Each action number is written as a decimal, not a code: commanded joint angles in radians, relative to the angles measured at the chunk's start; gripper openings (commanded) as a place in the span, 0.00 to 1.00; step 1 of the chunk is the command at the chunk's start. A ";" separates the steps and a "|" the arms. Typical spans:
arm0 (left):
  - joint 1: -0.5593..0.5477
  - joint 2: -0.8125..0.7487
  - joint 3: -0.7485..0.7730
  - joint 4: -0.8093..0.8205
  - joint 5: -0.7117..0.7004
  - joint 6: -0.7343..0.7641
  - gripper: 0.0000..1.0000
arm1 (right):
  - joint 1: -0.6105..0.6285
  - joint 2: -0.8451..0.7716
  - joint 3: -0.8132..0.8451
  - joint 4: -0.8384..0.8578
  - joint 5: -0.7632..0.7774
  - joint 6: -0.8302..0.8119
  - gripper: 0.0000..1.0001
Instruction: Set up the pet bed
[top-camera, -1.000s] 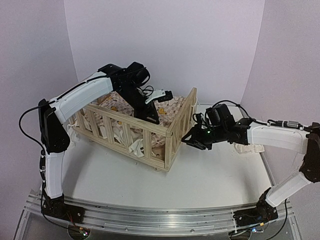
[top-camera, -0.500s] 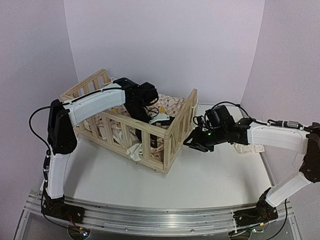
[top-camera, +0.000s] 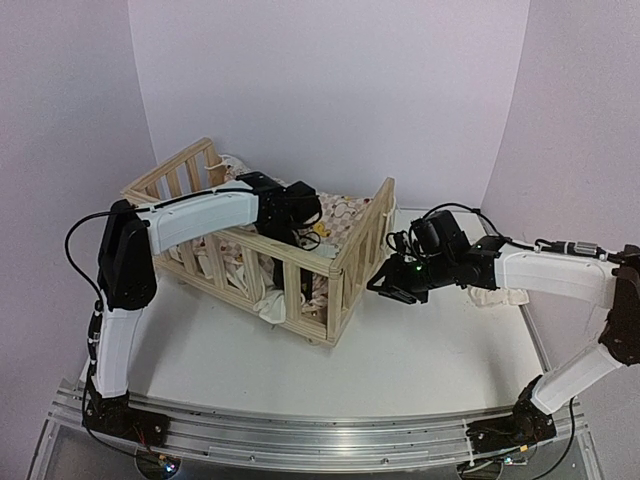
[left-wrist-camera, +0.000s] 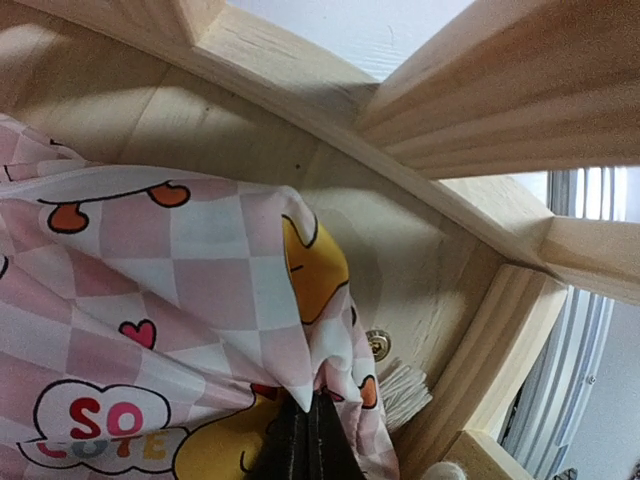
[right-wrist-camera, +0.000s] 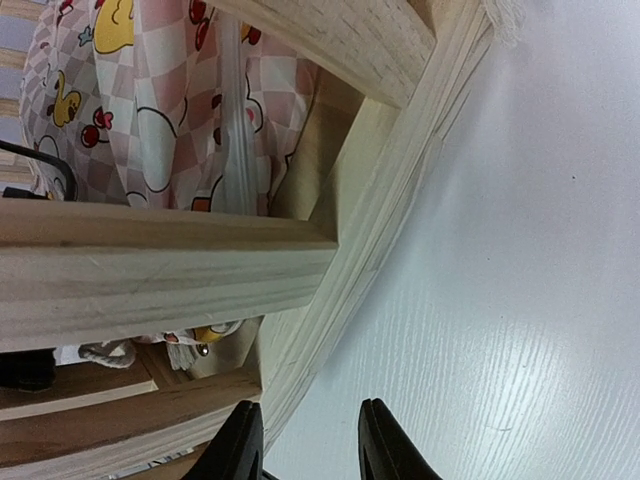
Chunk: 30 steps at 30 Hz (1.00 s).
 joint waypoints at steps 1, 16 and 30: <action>-0.007 -0.007 0.100 0.027 0.110 -0.052 0.00 | 0.005 -0.042 0.012 -0.009 0.014 -0.021 0.34; 0.061 -0.187 0.047 0.302 0.603 -0.296 0.00 | 0.030 -0.183 -0.021 -0.017 -0.127 -0.174 0.31; 0.044 -0.204 -0.192 0.434 0.423 -0.307 0.06 | 0.099 -0.282 -0.210 0.289 -0.100 -0.237 0.26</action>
